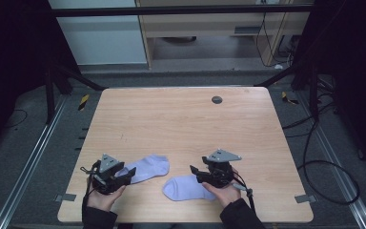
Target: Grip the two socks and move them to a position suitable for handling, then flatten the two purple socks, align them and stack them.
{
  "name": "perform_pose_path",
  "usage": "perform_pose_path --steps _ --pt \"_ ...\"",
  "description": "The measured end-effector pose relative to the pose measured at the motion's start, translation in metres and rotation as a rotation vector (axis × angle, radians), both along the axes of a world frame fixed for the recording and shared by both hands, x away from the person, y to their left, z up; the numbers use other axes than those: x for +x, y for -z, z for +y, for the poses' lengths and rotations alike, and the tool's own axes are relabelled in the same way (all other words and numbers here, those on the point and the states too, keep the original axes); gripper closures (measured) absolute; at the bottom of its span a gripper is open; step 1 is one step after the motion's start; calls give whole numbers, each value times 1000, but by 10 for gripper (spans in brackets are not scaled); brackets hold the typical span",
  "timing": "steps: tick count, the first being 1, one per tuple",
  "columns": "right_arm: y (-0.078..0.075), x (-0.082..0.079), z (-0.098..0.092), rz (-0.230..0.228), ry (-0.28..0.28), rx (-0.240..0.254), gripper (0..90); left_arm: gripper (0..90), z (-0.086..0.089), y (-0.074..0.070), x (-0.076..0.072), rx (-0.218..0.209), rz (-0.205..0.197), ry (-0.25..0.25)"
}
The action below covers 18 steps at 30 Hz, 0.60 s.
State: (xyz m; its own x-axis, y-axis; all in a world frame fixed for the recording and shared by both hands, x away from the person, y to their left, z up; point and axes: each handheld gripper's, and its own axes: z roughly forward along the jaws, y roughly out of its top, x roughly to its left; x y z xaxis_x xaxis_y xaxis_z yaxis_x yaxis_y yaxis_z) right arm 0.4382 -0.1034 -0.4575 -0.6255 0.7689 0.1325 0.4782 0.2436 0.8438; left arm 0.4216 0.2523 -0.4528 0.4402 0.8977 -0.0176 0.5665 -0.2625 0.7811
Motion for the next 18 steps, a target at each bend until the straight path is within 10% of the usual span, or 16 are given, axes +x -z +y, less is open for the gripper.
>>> perform_pose_path --steps 18 --pt "4 27 66 15 -33 -14 428 473 34 17 10 65 24 -70"
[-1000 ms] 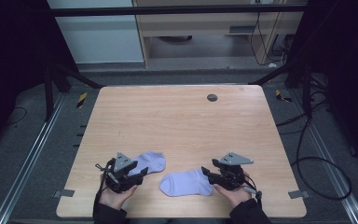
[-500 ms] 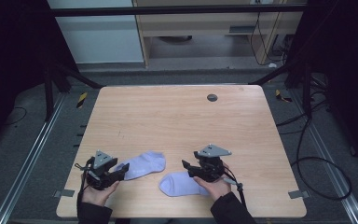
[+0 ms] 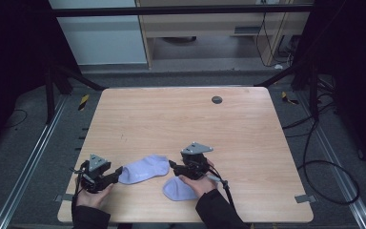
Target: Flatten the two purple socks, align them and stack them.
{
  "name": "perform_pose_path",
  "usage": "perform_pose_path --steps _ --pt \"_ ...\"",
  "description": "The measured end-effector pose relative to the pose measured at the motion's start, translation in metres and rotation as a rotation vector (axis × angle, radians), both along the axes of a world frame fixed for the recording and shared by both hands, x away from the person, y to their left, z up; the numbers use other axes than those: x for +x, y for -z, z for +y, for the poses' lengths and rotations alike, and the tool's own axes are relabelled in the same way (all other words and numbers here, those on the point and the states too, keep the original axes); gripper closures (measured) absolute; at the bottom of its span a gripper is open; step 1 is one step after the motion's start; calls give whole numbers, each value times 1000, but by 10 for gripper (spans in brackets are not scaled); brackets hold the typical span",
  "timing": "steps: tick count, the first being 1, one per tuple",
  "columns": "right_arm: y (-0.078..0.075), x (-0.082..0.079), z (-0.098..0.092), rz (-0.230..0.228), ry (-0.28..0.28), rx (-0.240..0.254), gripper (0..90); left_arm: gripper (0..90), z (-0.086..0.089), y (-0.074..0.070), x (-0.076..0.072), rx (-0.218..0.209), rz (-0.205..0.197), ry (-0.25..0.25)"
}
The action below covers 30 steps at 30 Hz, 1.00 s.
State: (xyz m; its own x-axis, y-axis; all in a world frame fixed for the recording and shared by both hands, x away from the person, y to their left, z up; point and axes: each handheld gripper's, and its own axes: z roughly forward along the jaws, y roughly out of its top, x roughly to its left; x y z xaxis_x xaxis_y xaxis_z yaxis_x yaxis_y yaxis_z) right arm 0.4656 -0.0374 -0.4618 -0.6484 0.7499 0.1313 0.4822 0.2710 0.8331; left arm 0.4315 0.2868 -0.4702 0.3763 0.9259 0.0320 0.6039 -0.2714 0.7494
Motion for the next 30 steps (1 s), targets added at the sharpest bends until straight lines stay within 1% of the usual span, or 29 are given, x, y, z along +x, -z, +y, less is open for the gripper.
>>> perform_pose_path --steps 7,12,15,20,23,25,26,30 --pt "11 9 19 20 -2 -19 459 527 0 6 4 16 27 -6" --pt "21 15 28 42 0 -51 492 579 -3 10 6 33 57 1" --pt "27 19 33 57 5 -67 512 617 -3 13 8 32 80 10" --pt "37 23 40 81 -3 -89 560 686 -2 15 10 24 110 10" --pt "39 24 42 85 -4 -94 584 731 -2 16 10 25 121 12" --pt "40 24 43 86 -6 -95 611 763 -3 17 11 18 130 7" --pt "40 24 43 88 -7 -96 625 778 -3 17 11 24 136 11" --pt "42 23 46 94 -19 -108 690 841 -4 17 12 23 147 14"
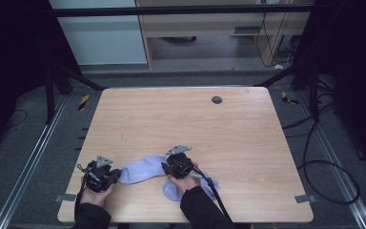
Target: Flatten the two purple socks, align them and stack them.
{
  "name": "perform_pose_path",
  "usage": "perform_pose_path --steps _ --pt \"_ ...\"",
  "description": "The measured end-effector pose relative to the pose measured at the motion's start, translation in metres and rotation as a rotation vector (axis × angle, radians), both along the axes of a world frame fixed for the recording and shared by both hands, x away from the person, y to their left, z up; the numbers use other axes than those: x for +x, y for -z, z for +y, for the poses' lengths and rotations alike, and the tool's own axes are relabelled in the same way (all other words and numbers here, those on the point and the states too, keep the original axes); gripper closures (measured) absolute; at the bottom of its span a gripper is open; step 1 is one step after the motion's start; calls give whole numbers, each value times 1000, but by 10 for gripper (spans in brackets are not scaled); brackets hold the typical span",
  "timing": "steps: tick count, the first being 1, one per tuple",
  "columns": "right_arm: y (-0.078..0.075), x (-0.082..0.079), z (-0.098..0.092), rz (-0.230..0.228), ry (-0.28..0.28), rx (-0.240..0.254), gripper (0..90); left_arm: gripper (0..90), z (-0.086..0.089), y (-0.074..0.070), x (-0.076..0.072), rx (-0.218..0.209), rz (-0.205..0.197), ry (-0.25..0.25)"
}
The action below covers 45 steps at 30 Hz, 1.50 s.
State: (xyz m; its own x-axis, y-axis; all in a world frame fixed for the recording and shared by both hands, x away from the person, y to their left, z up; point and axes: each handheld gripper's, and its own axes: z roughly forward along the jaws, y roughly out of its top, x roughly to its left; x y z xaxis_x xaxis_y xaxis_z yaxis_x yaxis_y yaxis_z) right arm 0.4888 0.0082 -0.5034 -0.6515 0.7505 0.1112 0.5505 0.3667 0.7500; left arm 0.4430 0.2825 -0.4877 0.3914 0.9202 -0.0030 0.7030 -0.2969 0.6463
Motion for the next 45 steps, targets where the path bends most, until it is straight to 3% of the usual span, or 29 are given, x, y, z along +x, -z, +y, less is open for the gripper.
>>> perform_pose_path --steps 3,8,16,27,37,45 --pt "1 -1 1 -14 0 -19 748 860 -1 0 0 -1 8 0" --pt "0 -2 3 4 -7 -12 873 868 -1 -2 -1 -3 1 4" --pt "-11 -7 -2 0 -6 37 882 871 -1 -16 -6 -55 -51 7" --pt "-34 -17 -22 -46 -14 76 884 871 -17 -36 -16 -100 -131 38" --pt "-51 -25 -47 -65 -15 77 885 871 -45 -50 -22 -125 -152 86" --pt "-67 -38 -82 -102 4 76 885 871 -71 -61 -22 -126 -163 145"
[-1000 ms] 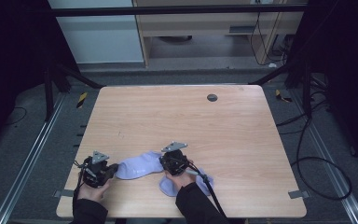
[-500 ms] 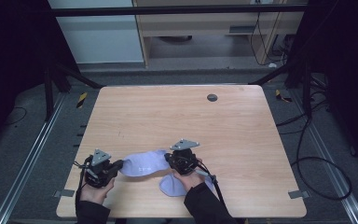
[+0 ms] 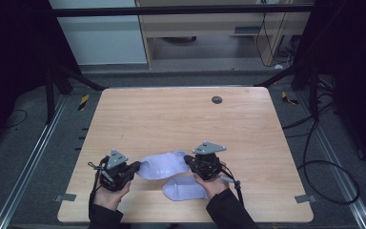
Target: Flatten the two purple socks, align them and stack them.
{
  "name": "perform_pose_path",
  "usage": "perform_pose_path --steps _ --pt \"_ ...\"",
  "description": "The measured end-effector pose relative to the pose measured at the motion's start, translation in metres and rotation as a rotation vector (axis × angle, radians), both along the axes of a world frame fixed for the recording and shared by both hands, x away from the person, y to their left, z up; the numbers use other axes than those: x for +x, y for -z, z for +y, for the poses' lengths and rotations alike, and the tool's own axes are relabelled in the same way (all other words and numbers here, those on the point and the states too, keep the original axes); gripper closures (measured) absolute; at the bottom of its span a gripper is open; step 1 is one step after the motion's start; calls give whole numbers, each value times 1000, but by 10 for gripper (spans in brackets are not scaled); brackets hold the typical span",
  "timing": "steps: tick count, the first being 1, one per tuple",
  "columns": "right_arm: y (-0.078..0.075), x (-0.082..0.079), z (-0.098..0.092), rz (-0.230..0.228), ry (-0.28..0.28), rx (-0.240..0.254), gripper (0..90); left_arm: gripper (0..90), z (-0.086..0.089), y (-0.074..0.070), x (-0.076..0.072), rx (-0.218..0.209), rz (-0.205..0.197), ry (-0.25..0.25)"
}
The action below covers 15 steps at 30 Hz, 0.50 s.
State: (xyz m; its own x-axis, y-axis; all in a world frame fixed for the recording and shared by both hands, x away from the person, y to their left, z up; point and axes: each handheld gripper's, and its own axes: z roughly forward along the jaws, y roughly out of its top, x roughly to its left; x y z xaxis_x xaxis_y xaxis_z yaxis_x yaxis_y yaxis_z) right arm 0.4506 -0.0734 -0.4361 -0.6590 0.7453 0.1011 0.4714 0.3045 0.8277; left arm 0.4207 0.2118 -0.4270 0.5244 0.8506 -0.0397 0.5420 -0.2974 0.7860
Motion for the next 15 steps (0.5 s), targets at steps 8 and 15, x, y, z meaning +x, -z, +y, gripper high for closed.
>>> perform_pose_path --steps 8,15 --pt "-1 -14 -31 -7 28 0 884 871 -29 1 0 9 11 65" --pt "0 -30 -51 -4 39 -2 884 871 -44 5 -4 27 25 115"
